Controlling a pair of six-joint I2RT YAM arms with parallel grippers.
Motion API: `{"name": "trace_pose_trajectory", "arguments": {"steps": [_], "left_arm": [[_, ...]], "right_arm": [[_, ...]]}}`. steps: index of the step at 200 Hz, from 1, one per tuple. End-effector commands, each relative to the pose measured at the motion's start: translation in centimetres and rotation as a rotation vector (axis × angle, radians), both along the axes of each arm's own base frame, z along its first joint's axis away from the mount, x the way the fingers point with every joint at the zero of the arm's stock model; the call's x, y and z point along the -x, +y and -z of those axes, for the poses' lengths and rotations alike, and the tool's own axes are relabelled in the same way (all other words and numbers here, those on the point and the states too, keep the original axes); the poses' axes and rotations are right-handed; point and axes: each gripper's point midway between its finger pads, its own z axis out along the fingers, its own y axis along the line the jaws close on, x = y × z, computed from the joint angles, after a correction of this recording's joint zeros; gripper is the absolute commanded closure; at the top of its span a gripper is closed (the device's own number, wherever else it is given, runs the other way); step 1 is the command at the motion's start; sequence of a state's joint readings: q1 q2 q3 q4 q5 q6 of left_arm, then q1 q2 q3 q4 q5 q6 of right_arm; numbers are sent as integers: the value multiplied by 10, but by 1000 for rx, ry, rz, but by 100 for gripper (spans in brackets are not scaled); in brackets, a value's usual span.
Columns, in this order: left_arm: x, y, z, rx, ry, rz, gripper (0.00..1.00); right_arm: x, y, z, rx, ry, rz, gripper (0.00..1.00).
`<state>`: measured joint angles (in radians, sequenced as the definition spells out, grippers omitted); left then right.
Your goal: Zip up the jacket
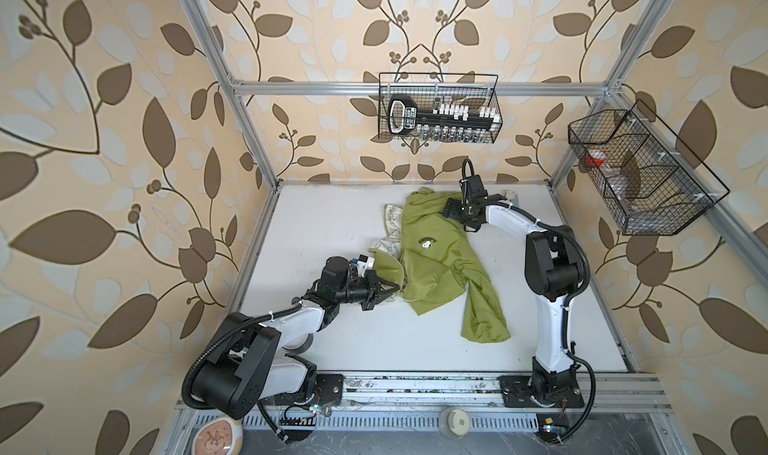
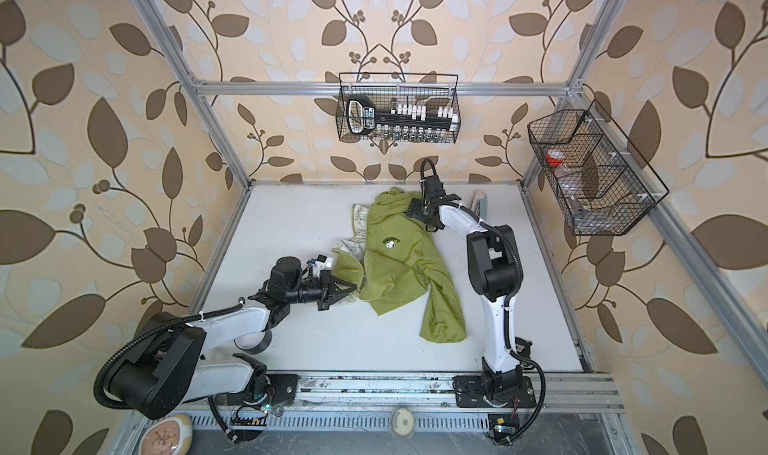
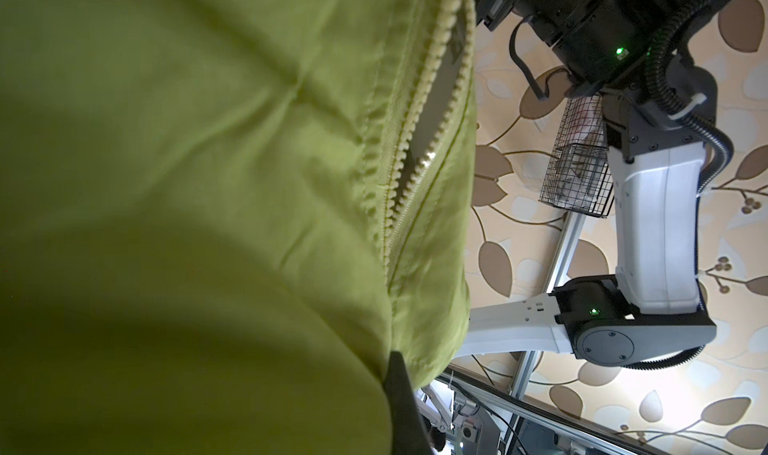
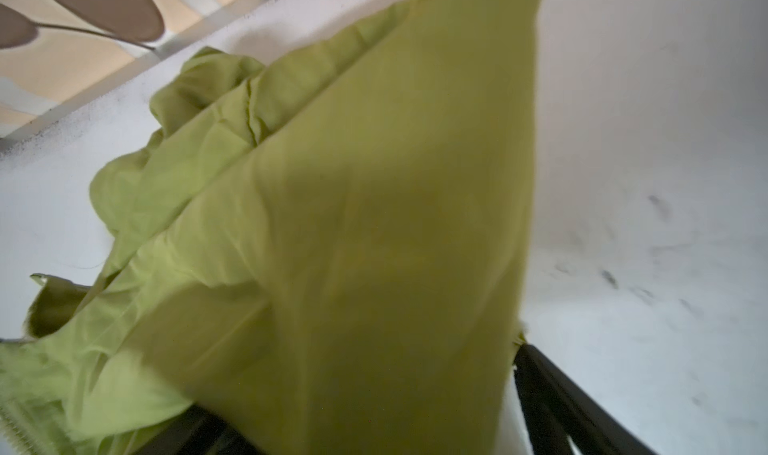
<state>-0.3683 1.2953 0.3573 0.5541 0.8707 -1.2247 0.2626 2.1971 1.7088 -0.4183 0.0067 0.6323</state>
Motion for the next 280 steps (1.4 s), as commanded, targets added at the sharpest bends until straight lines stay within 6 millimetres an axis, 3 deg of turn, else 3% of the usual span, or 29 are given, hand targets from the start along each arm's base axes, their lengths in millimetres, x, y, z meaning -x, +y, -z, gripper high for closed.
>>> {"name": "trace_pose_trajectory", "arguments": {"steps": [1,20,39,65,93,114,134,148,169,190,195,230,268,280], "left_arm": [[0,-7,-13,26,-76,44,100],[-2,-7,-13,23,-74,43,100],[-5,-7,-14,22,-80,44,100],[-15,-1,-17,12,-91,34,100],[-34,5,-30,15,-119,37,100],[-47,6,-43,-9,-151,67,100],[-60,3,-58,-38,-171,106,100],[-71,-1,-68,-47,-200,131,100],[-84,-6,-75,-83,-205,185,100],[-95,-10,-80,-110,-208,250,100],[-98,-12,-82,-113,-210,263,100],[-105,-17,-77,-104,-163,322,100],[-73,-23,-45,-119,-75,352,100],[-61,-27,-34,-124,-56,355,100]], "right_arm": [[-2,26,21,-134,38,-12,15],[-9,35,27,-211,29,-5,31],[-19,45,21,-283,0,-19,62],[-38,58,-23,-397,-93,-48,99],[-49,56,-100,-459,-243,-63,100],[-48,36,-153,-475,-335,-26,100],[-37,6,-182,-471,-383,31,100],[-24,-23,-192,-442,-411,91,100],[1,-66,-188,-435,-422,182,100],[33,-95,-168,-483,-407,246,100],[44,-99,-154,-480,-383,260,100],[106,-108,-98,-456,-292,319,100],[160,-115,-54,-389,-223,373,100],[170,-119,-47,-361,-211,377,79]]}}
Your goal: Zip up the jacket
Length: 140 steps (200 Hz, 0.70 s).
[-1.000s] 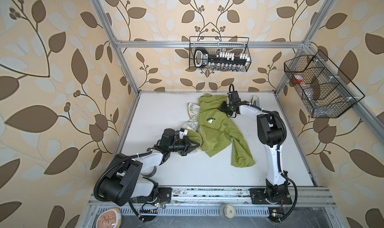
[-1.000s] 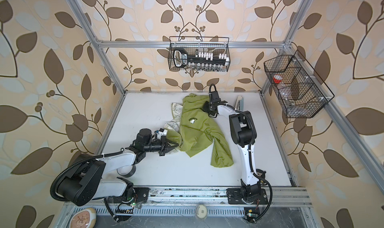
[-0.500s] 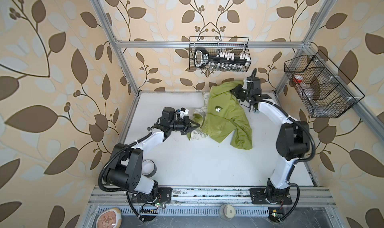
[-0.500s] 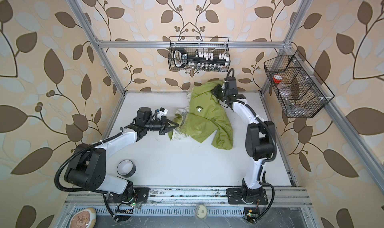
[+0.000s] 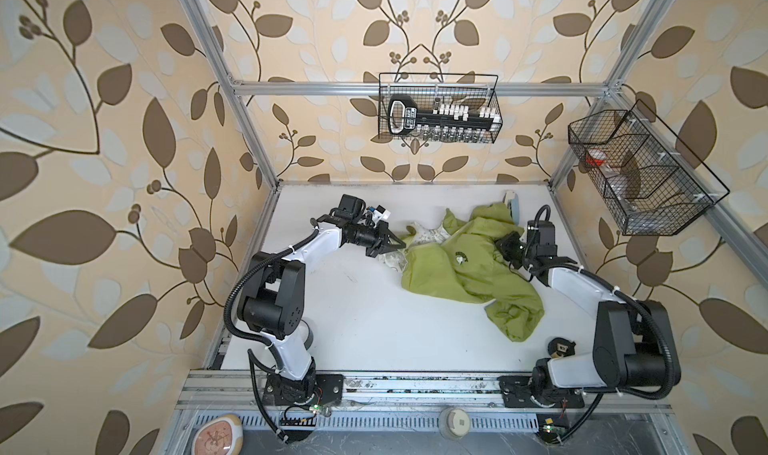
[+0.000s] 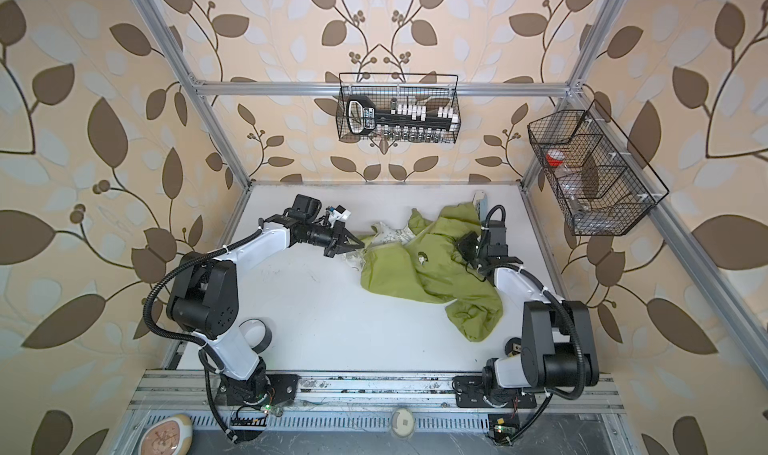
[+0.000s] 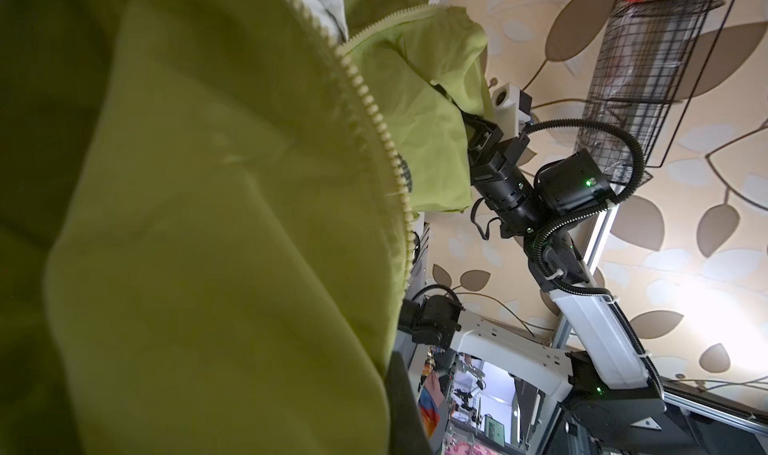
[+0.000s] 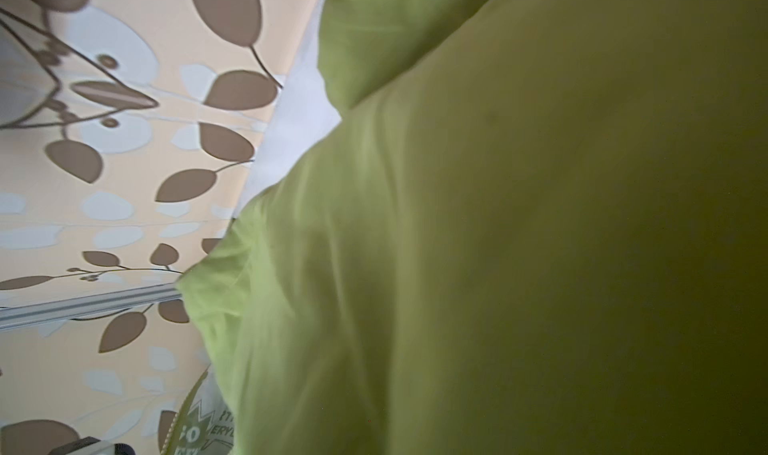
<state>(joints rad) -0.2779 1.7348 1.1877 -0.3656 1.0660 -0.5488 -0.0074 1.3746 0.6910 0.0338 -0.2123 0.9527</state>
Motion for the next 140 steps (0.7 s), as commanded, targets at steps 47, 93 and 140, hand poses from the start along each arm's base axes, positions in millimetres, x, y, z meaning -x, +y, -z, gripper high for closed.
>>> {"name": "trace_pose_trajectory", "arguments": {"steps": [47,93,140], "left_arm": [[48,-8,40,-36,75,0,100],[53,5,57,-112,97,-99,92],[72,12,74,-141,117,-172,58]], "right_arm": [[32,-22,-6,148,16,9,30],[43,-25,-28,208,-33,-6,27],[47,-13,-45,263,-74,-61,27]]}}
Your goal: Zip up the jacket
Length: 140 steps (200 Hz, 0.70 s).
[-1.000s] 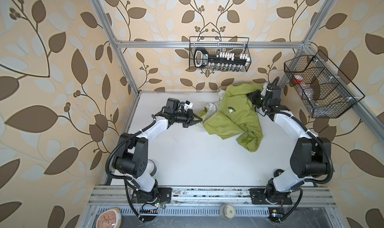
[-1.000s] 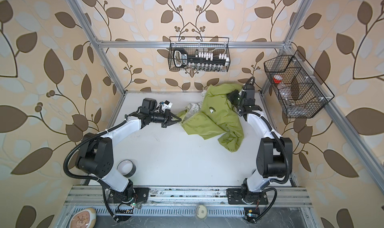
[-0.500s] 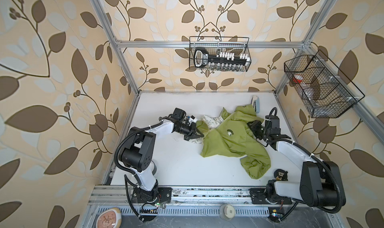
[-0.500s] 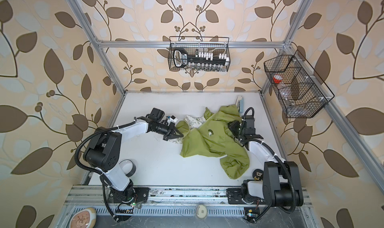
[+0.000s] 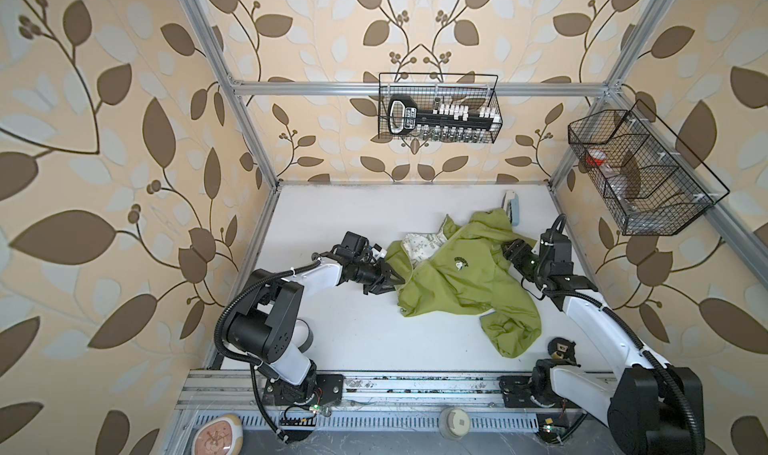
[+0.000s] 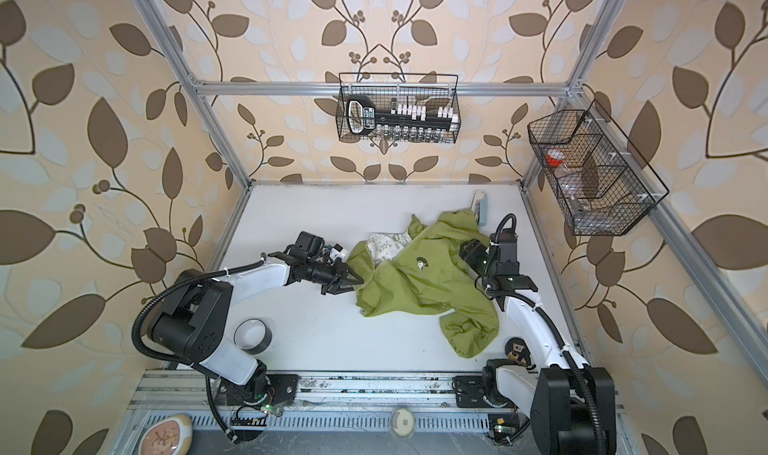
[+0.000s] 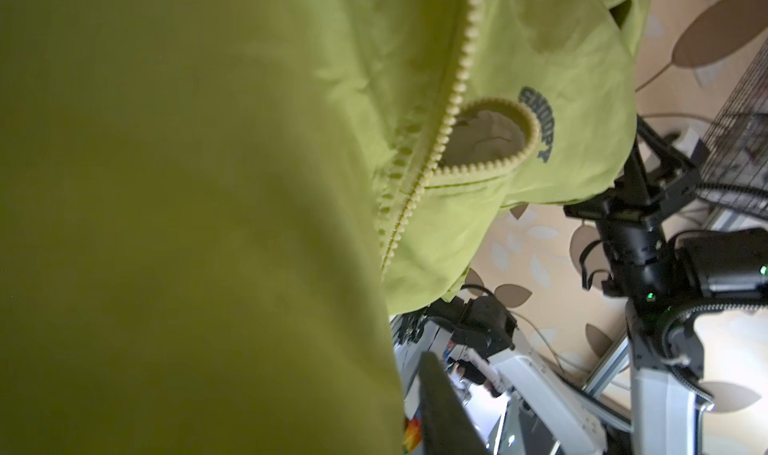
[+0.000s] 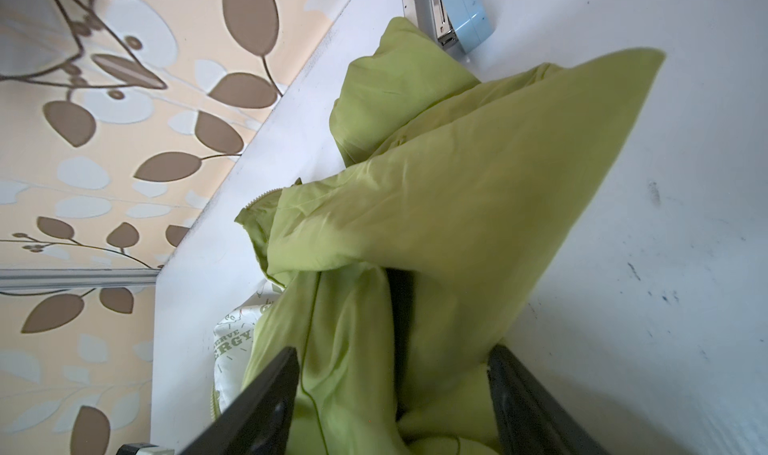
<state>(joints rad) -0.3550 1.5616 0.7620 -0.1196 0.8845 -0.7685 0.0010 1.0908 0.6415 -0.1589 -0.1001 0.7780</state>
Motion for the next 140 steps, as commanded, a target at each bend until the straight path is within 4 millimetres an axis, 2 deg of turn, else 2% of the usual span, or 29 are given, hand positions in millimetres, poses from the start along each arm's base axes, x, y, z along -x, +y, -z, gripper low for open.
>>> {"name": "trace_pose_trajectory", "arguments": {"steps": [1,44,48,71,104,140], "left_arm": [[2,0,-2,-8,-38,-45,57],[17,5,15,-64,-47,-84,54],[17,6,7,-63,-80,-85,54],[19,15,12,-136,-142,-87,54],[18,15,11,-144,-224,-98,54],[23,18,25,-225,-248,-79,56]], "right_arm": [[4,4,-8,61,-6,-31,27],[6,24,-9,66,-10,-92,27],[7,26,-9,65,-10,-98,27],[8,36,-8,61,-14,-129,27],[8,49,-8,58,-20,-164,27],[9,55,-7,42,-21,-180,27]]}}
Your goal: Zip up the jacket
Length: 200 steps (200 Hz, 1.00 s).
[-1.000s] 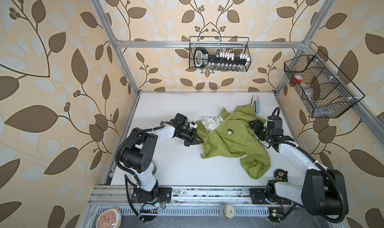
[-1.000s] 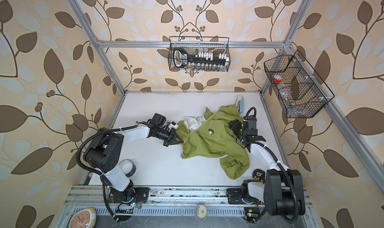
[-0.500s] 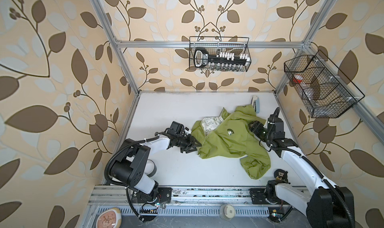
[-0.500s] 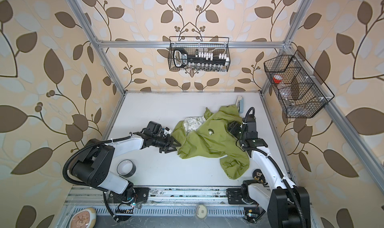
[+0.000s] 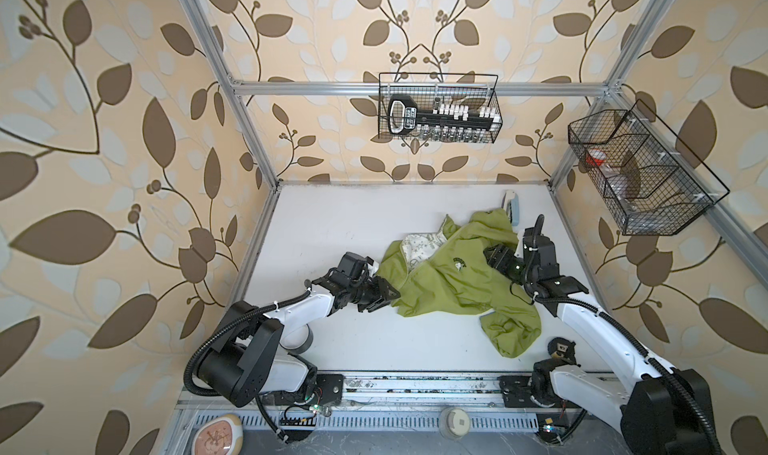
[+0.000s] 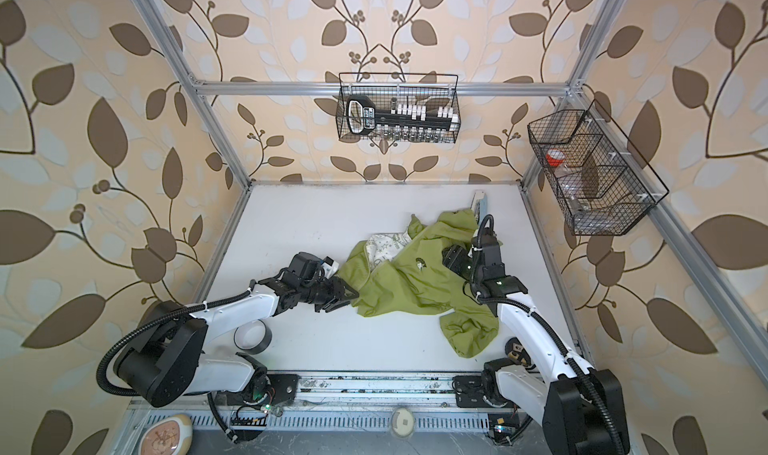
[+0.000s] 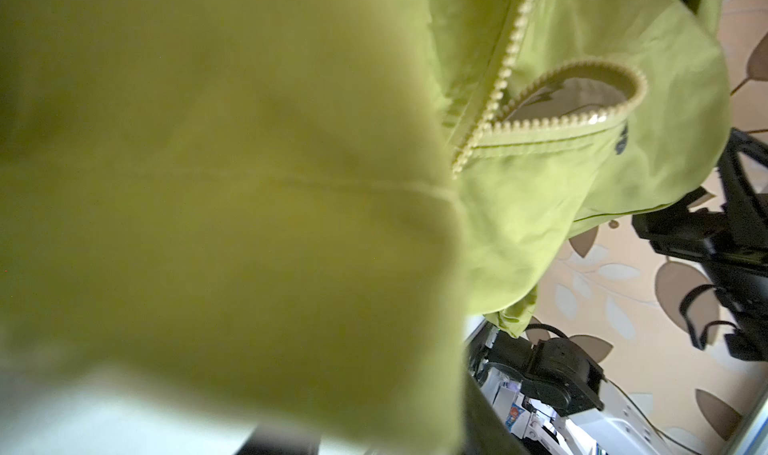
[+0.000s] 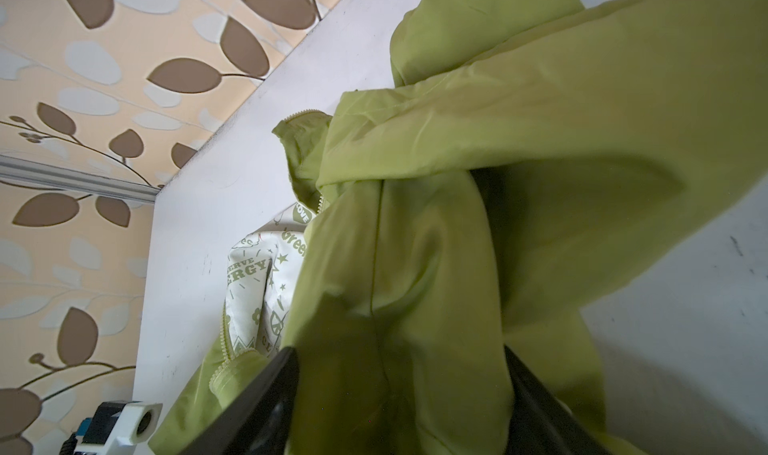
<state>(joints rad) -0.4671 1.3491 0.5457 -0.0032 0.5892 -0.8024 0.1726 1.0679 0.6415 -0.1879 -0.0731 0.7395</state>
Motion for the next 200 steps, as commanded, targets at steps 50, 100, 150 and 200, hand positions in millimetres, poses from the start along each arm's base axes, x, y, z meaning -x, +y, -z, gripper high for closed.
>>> {"name": "trace_pose_trajectory", "arguments": {"steps": [50,100,150,200], "left_arm": [[1,22,14,-135,-104,-31,55],[7,42,19,-176,-93,-148,46],[3,37,35,-35,-35,-282,44],[-6,42,42,-26,-85,-343,43]], "right_arm": [[-4,8,-5,-22,-19,-21,27],[-2,30,-26,50,-75,-77,28],[6,78,-64,195,-170,-212,35],[12,133,-49,275,-117,-372,30]]}}
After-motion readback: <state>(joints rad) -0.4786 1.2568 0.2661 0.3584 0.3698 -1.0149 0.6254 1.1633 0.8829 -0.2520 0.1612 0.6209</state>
